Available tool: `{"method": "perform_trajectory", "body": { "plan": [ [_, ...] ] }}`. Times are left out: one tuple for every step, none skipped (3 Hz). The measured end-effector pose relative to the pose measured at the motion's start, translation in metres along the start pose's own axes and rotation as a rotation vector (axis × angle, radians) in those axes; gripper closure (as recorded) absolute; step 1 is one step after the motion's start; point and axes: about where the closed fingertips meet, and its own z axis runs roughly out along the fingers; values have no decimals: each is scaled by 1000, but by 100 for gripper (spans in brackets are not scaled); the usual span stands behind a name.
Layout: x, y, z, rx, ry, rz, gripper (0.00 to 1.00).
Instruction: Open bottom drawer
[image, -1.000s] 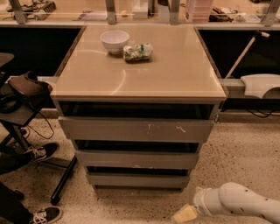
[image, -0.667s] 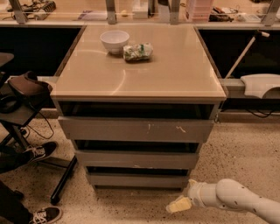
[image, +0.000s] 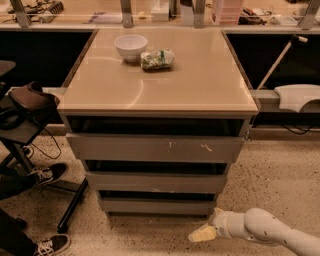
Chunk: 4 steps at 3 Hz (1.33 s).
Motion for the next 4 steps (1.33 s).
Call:
{"method": "perform_trajectory", "body": {
  "plan": [
    [-9, -30, 30, 68, -106, -46, 0],
    [-29, -53, 75, 141, -226, -136, 0],
    [-29, -51, 84, 139, -237, -147, 0],
    [-16, -41, 98, 152, -155, -208, 0]
  ]
}}
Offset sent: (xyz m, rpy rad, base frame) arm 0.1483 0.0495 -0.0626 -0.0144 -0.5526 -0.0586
